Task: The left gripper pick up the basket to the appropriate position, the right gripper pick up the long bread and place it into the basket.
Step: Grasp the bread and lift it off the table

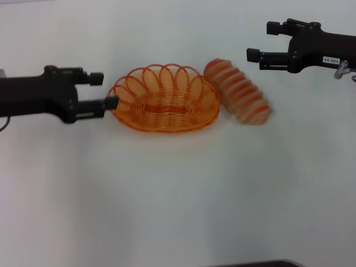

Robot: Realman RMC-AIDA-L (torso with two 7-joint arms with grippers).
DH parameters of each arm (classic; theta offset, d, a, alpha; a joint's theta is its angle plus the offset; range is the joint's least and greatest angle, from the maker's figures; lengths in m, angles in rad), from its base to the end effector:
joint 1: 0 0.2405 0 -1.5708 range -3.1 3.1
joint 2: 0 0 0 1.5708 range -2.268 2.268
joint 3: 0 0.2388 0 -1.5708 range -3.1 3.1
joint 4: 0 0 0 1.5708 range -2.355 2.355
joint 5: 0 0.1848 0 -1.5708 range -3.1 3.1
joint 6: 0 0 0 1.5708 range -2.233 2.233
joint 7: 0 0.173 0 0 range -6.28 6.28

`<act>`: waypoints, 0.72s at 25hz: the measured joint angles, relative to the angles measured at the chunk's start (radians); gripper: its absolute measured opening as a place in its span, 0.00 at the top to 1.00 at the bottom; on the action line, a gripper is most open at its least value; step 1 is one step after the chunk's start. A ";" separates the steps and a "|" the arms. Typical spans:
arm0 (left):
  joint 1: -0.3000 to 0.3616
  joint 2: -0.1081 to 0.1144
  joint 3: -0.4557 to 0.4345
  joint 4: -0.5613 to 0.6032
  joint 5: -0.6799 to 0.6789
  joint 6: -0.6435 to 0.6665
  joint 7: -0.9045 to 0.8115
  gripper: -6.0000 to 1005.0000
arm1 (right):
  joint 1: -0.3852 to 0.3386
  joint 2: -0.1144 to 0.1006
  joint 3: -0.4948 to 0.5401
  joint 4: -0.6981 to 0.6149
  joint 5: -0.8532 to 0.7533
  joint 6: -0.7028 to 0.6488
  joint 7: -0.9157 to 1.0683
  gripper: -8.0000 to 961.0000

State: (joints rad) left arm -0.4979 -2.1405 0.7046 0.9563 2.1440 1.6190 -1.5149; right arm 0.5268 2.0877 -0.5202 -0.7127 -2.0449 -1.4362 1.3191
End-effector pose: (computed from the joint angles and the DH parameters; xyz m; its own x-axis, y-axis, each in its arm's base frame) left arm -0.2159 0.3097 -0.0058 0.8708 0.3178 0.3752 0.4081 -0.8927 -0.1909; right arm 0.2465 0.3407 0.0114 0.8044 -0.2813 -0.5232 -0.5104 -0.7780 -0.3665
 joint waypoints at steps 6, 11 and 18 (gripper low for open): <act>0.003 0.022 -0.005 0.034 0.078 0.142 0.054 0.34 | -0.008 -0.002 -0.013 -0.004 -0.003 -0.018 0.014 0.04; 0.003 0.019 -0.007 0.031 0.192 0.117 0.056 0.34 | -0.014 -0.007 -0.037 -0.011 -0.019 -0.012 0.072 0.04; 0.035 0.005 -0.018 0.058 0.199 0.103 0.070 0.33 | -0.014 -0.006 -0.052 -0.013 -0.059 -0.012 0.104 0.04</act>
State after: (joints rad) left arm -0.4626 -2.1353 0.6866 1.0139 2.3428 1.7222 -1.4447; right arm 0.5131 2.0818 -0.5723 -0.7262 -2.1042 -1.4479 1.4231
